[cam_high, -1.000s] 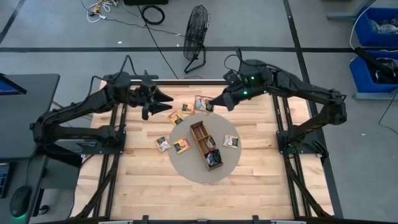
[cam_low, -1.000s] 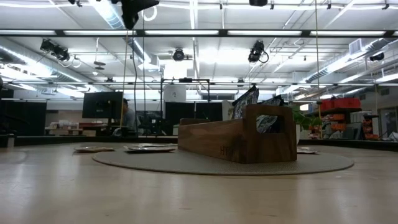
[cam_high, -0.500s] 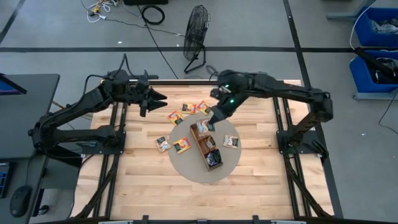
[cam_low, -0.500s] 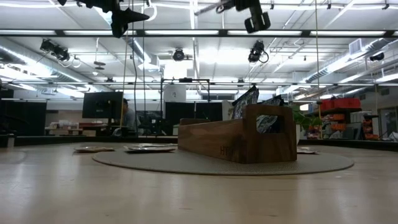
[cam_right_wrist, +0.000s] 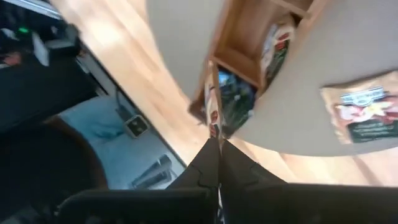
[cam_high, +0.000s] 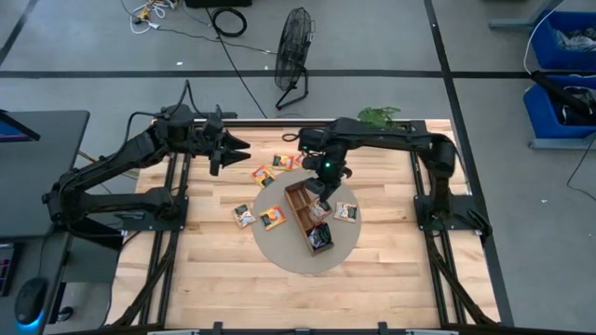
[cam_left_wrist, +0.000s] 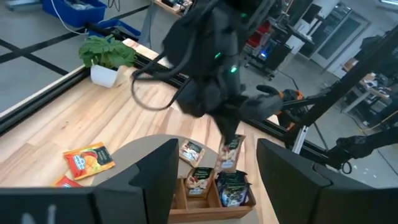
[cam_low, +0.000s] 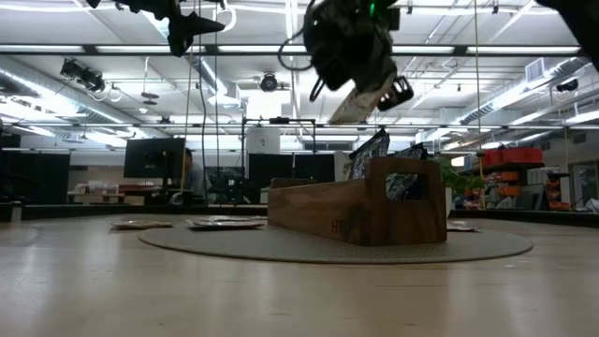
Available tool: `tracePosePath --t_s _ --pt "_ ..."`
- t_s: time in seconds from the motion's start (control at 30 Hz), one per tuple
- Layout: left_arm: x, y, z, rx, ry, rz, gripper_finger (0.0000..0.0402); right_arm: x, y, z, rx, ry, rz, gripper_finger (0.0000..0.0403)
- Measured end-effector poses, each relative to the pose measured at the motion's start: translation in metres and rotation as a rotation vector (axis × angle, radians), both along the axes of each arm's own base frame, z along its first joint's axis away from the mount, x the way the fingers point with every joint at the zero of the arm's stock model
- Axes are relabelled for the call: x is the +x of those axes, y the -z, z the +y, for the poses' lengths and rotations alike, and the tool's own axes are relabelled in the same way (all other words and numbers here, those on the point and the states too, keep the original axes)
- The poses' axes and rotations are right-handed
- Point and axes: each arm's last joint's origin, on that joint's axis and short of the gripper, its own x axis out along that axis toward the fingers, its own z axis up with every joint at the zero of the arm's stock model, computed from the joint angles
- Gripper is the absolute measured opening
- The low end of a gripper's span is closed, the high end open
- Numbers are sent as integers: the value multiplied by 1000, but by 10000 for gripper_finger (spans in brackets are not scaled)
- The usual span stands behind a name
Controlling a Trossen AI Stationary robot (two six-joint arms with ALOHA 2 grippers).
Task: Pick & Place Tea
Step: Put the brown tea bag into the middle section of the wooden organizer
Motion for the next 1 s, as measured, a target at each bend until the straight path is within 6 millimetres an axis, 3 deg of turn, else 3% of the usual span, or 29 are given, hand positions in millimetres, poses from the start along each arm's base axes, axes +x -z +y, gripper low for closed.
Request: tracePosePath --t_s 0.33,1.0 --pt "0 0 0 5 -1 1 220 14 26 -14 -23 56 81 0" --pt "0 0 0 26 4 4 220 25 46 -16 -5 143 160 0"
